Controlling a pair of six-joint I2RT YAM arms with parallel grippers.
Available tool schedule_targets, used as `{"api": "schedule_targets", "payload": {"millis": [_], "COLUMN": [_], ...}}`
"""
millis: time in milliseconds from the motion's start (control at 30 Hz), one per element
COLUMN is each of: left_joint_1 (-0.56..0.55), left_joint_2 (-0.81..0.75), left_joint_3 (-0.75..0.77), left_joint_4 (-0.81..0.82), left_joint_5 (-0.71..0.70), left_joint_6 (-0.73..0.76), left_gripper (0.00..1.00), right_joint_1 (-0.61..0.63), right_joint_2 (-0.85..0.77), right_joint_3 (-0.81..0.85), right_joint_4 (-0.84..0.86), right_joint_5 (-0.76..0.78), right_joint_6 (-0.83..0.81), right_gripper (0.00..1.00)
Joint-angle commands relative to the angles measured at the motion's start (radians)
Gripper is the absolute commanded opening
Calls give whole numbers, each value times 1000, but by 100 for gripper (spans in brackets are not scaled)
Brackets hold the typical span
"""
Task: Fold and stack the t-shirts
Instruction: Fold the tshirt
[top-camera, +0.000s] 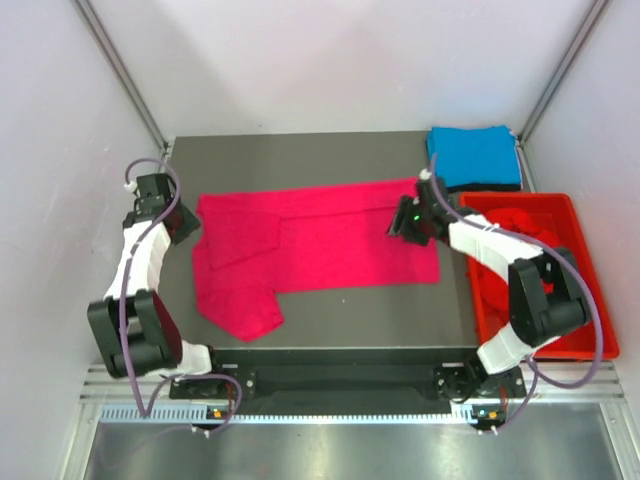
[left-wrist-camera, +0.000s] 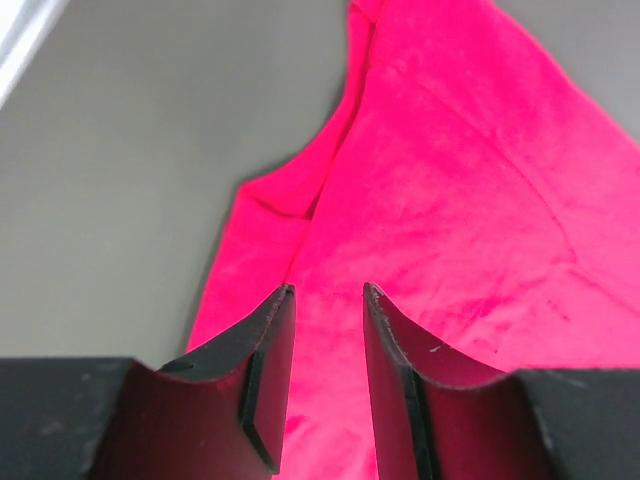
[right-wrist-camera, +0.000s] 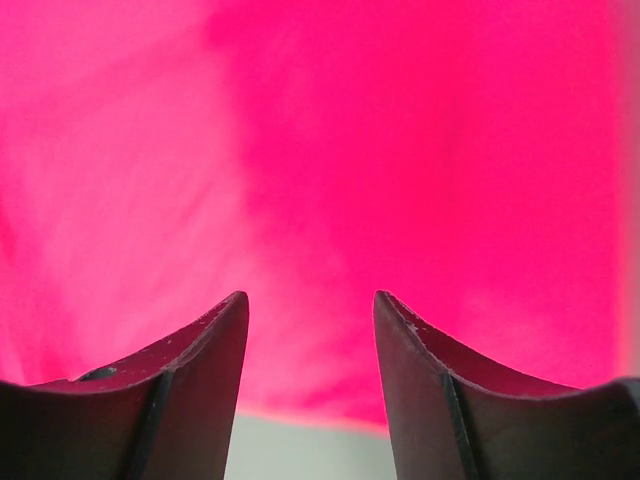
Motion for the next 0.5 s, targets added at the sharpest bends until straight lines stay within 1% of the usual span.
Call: {"api": "schedule_targets", "payload": {"millis": [0,67,100,133,200,233,300,333,400,467], "left_joint_1": [3,1,1,3,4,11,11,11,14,34], "left_joint_2": [-136,-202,-214,-228,-217,-195,-168,-153,-160,-183], "left_joint_3": [-86,-112,-123,-128,-123,-128,-151,-161,-207,-224], "left_joint_4": [-61,-69,-67,-69,-105,-125,-165,-171,-167,-165], "left_joint_5": [-144,-234,-251,-240,-216,-188,-160,-169,-205,-263], "left_joint_6": [-116,-127,-111,-81,-100,-134,-160,-177,-191,-212], "left_gripper": [38,41,43,46,49,49,48,48,48,49], "right_joint_1": [121,195,228,304,380,440,489,530,589,626], "right_joint_2": [-92,-111,-117,-111,-62,-41,-4,5,33,68], "right_joint_3": [-92,-154,-165,-165,-109,-63,-44,-46,-43,-21], "right_joint_4": [94,186,256,271,257,222,228,270,301,329], "right_joint_5": [-19,-79,-96,-96,-102,-96,-87,-90,-79,-56], "right_joint_6": [24,16,4,-10,-59,-64,-55,-45,-18,-10], "right_gripper": [53,51,50,50,51,52,52,52,53,53]}}
